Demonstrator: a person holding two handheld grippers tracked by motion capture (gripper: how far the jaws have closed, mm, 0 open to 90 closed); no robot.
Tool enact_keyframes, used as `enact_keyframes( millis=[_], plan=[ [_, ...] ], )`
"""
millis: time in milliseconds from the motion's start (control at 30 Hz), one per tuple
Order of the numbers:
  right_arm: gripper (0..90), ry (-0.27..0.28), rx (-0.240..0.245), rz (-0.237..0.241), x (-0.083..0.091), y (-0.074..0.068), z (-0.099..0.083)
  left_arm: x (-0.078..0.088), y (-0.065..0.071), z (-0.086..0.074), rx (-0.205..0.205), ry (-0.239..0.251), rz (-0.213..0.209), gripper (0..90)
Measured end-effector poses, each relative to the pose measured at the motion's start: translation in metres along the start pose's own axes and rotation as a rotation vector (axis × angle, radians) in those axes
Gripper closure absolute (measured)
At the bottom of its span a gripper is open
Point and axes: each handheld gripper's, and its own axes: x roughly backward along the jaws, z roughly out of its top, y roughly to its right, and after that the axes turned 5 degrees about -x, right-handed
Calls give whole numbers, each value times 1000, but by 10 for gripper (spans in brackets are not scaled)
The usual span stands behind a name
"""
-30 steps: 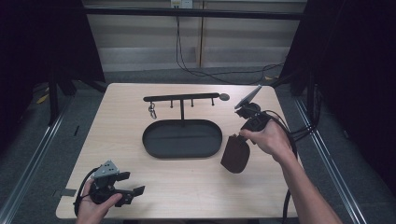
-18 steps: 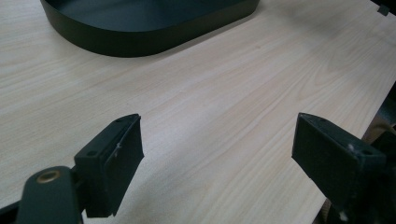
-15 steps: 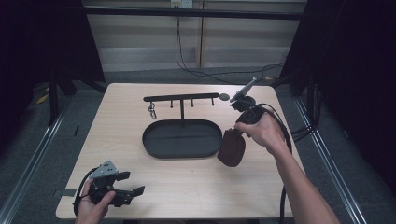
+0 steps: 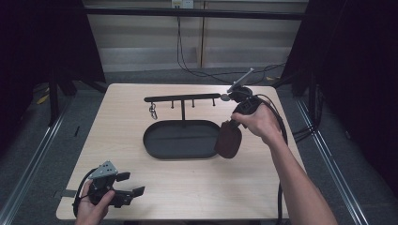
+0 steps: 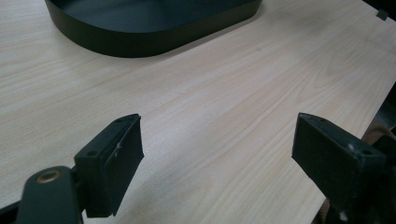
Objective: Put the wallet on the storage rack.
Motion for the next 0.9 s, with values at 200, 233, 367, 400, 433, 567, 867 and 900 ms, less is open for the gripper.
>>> enact_keyframes(
  millis=[200,233,367,400,433,567,867,900],
  plan=[
    [810,6,-9,21,0,-1,10,-1,0,0,2,-1,7,163],
    [810,7,-18,27,-2,0,13,-1,0,0,0,-3,6,163],
    [812,13,-48,48,-6,4,20,-2,1,0,-6,-8,3,163],
    [812,16,-51,55,-8,5,21,-2,1,0,-6,-8,4,163],
    [812,24,-55,58,-8,5,22,-2,1,0,-4,-7,5,163],
    [811,40,-85,96,-12,8,26,-3,0,0,-1,-15,7,163],
    [812,86,-104,175,-23,8,31,-5,1,2,-10,-18,3,164],
    [813,92,-108,177,-25,8,32,-5,1,2,-10,-19,4,164]
  ],
)
